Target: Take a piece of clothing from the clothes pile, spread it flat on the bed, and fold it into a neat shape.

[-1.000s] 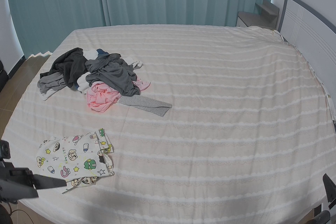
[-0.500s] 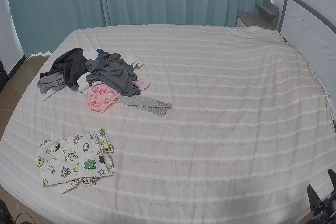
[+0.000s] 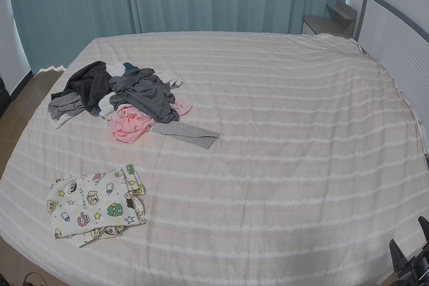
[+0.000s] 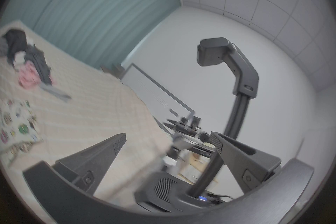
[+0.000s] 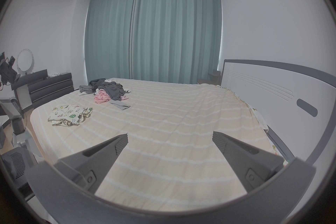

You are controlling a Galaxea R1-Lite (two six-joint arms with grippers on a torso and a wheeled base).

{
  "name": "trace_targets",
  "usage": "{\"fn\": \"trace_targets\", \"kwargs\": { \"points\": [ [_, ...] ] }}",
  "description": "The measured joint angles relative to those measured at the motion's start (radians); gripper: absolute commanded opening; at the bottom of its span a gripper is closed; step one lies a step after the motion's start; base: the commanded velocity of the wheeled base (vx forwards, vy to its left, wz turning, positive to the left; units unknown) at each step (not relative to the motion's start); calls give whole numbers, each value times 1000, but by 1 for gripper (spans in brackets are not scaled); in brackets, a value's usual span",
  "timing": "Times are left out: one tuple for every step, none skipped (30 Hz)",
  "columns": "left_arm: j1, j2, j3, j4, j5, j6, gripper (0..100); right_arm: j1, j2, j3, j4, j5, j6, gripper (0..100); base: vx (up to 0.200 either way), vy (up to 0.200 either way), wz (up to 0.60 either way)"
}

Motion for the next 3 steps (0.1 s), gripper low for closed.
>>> {"fn": "trace_targets", "kwargs": {
  "points": [
    [0,-2,0,30,46,64,100,0,0,0,3,-2,1,100,0,0,0],
    [-1,-4,0,62,96,132,100,0,0,0,5,-3,3,100,0,0,0],
    [-1,-5,0,94,146,191,100,0,-1,0,6,-4,4,100,0,0,0]
  ]
}}
